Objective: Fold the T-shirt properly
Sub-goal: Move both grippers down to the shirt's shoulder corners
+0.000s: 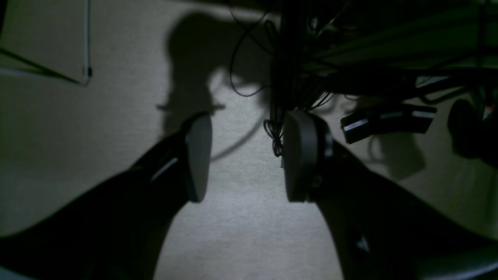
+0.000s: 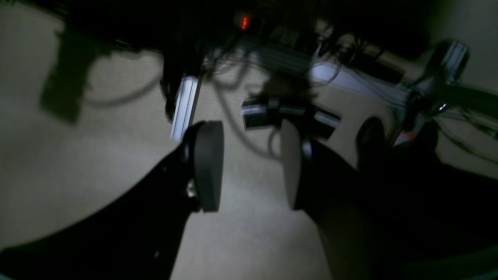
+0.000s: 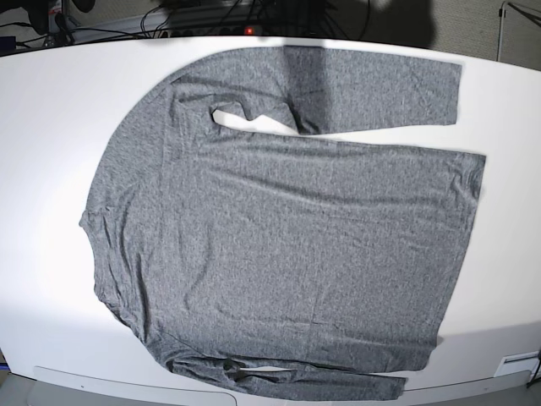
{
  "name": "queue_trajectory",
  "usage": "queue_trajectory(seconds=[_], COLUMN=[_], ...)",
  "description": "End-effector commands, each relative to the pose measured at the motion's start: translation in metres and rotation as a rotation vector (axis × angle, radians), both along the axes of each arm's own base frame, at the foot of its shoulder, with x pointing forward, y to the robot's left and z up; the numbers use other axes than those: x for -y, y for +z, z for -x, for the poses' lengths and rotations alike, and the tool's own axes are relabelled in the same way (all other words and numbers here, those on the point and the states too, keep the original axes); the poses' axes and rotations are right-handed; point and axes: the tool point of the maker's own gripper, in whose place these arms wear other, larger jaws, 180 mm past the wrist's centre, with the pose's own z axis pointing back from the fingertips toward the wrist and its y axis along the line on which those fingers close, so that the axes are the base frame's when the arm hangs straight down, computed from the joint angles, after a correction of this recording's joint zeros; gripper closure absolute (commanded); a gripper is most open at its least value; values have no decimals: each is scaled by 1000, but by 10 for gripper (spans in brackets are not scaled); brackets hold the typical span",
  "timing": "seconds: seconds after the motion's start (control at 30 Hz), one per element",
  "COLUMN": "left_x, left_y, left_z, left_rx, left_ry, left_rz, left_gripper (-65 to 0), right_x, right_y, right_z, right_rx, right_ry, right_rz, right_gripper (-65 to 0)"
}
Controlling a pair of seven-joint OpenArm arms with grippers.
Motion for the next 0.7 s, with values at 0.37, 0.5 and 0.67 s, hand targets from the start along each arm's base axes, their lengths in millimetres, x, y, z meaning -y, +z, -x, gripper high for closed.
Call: queue_trajectory(seconds=[0.37,0.5,0.67], left_x=[24,27,32], left_y=[44,51,57], left_z=[-60,-70,-85], left_rx=[159,189,226], left_ry=[-114,-180,-264], left_rz=[11,-27,-66], left_gripper=[-292,-292,-292], right_x=[-5,-7,-7], right_y=[69,77,88], right_z=[-99,-138,-182], right_rx=[280,390,514], right_ry=[2,4,4], right_rz=[-11,-13,-12], right_gripper=[-255,-255,-255])
